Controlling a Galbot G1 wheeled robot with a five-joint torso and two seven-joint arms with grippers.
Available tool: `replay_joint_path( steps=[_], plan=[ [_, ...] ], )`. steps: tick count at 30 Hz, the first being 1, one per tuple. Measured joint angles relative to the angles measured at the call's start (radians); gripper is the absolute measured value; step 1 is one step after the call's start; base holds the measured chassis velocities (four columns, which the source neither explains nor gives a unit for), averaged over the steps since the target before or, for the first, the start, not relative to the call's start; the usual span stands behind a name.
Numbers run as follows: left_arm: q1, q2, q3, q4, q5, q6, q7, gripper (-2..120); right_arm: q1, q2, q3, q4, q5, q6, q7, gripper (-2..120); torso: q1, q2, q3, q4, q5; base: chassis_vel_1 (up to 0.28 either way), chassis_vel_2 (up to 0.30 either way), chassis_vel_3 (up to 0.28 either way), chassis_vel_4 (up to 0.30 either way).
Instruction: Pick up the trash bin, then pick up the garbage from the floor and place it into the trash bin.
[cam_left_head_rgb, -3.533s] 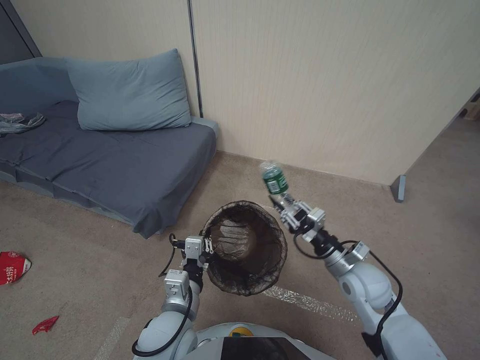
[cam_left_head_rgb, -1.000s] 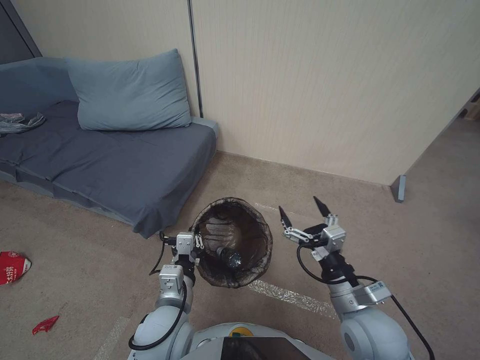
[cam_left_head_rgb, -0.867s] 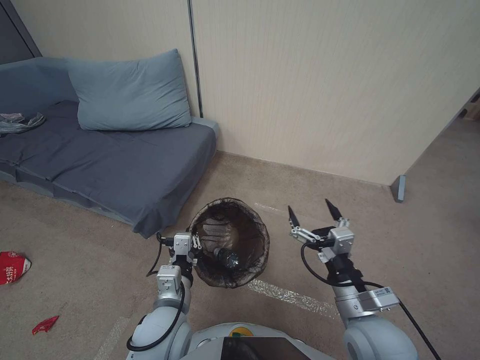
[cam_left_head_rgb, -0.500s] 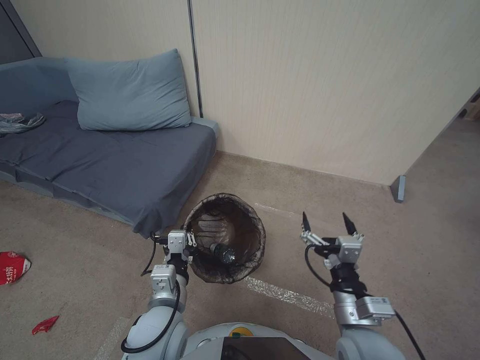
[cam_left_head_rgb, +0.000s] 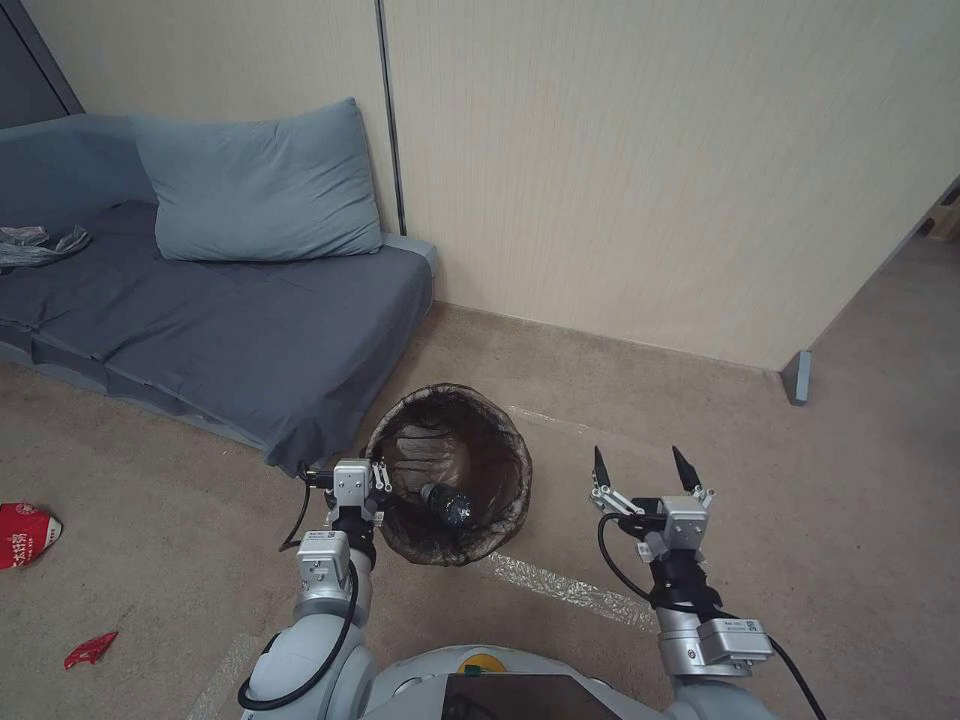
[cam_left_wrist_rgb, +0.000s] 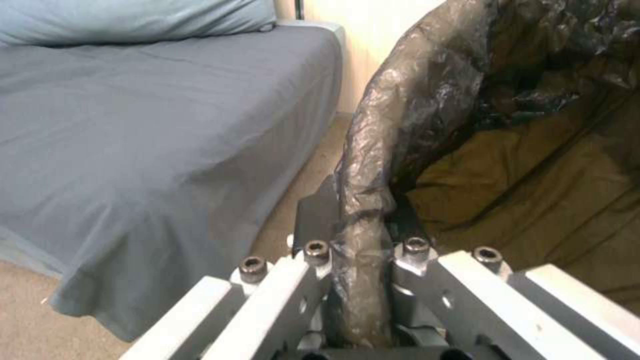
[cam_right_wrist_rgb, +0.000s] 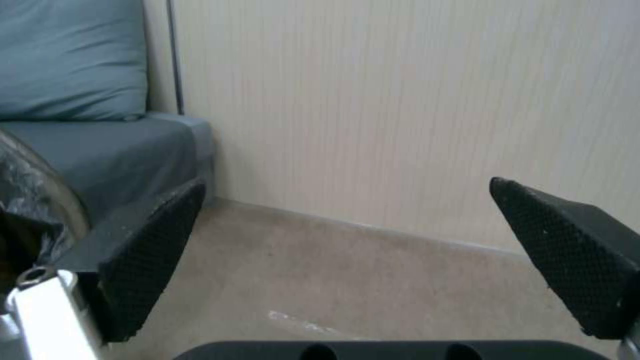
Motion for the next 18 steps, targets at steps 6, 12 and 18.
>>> replay_joint_path(
  steps=[6, 12, 18],
  plan=[
    [0.001, 0.0, 0.005, 0.0, -0.001, -0.002, 0.0, 3, 0.011, -0.002, 0.005, 0.008, 0.0, 0.001, -0.003, 100, 0.0, 0.0, 0.0, 0.0, 0.0, 0.0, 0.0, 0.0, 0.0],
    [0.008, -0.002, 0.008, -0.004, -0.002, -0.001, 0.0, 3, 0.017, -0.004, 0.009, 0.017, 0.008, 0.0, -0.009, 100, 0.0, 0.0, 0.0, 0.0, 0.0001, 0.0, 0.0, 0.0, 0.0],
    [0.019, 0.0, 0.011, -0.014, -0.01, 0.012, 0.0, 3, 0.026, -0.005, 0.01, 0.016, 0.02, -0.015, -0.004, 100, 0.0, 0.0, 0.0, 0.0, 0.0, 0.048, 0.051, 0.057, 0.059]
  ],
)
